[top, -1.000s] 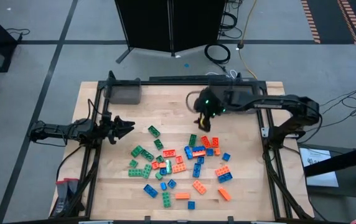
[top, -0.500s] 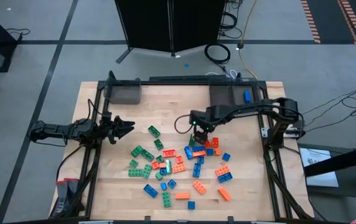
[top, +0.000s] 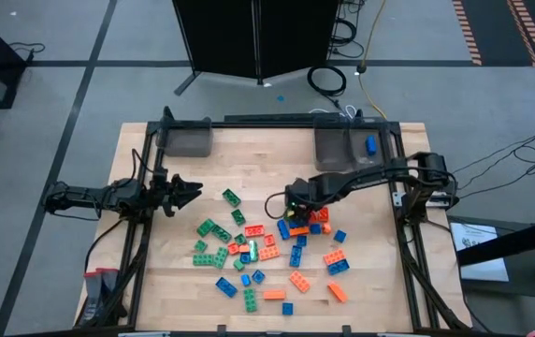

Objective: Sort blocks
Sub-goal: Put the orange game piece into the middle black bin

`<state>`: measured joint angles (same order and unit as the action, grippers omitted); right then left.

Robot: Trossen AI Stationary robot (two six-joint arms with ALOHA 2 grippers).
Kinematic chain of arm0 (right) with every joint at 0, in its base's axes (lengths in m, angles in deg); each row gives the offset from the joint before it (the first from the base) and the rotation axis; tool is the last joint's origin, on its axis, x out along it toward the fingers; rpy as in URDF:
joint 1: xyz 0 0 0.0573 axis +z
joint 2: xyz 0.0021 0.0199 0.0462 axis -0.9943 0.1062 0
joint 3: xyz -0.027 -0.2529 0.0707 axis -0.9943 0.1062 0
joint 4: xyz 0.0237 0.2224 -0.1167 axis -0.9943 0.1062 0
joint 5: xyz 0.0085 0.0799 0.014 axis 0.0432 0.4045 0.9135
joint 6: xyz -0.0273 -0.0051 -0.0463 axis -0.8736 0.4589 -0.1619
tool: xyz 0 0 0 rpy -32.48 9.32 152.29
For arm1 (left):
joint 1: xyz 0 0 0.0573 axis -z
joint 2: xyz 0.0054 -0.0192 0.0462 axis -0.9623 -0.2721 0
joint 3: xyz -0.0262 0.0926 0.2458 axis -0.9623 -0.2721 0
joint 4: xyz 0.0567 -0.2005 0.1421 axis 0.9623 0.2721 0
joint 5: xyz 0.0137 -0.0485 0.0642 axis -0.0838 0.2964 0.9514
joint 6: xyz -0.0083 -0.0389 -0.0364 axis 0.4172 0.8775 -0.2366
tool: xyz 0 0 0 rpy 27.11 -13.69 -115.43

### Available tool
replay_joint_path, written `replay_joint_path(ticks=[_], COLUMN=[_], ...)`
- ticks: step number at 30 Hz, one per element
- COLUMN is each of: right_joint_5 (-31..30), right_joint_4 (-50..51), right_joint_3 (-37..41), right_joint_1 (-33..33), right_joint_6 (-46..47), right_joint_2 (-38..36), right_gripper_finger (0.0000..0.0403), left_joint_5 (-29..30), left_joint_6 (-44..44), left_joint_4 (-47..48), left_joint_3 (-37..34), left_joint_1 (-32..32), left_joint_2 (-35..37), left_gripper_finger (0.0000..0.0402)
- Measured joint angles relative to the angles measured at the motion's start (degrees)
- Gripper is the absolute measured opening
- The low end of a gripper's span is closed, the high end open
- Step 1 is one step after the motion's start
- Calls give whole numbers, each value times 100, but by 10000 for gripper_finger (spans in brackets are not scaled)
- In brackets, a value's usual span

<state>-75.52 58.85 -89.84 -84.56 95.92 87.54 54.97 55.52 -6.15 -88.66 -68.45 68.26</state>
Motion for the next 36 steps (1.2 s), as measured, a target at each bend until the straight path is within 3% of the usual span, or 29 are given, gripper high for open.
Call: replay_joint_path(ticks=[8, 11, 14, 15, 23, 29, 36], right_joint_5=[93, 159, 155, 174, 82, -131, -1186], right_joint_4=[-199, -236, -295, -309, -282, -82, 857], right_joint_3=[529, 531, 533, 535, 308, -451, -1822], right_joint_1=[18, 18, 25, 18, -59, -215, -724], right_joint_6=[503, 485, 475, 461, 206, -357, -1521], right_joint_2=[-22, -22, -22, -22, 3, -26, -29], right_gripper_finger=[267, 211, 122, 116, 117, 117, 117], left_joint_5=[0, 2, 2, 2, 4, 6, 7], left_joint_6=[0, 0, 0, 0, -2, -1, -2], left_joint_4=[2, 2, 2, 2, 2, 2, 2], left_joint_3=[0, 0, 0, 0, 0, 0, 0], left_joint_1=[0, 0, 0, 0, 0, 0, 0], left_joint_2=[0, 0, 0, 0, 0, 0, 0], left_gripper_finger=[215, 215, 215, 215, 215, 215, 215])
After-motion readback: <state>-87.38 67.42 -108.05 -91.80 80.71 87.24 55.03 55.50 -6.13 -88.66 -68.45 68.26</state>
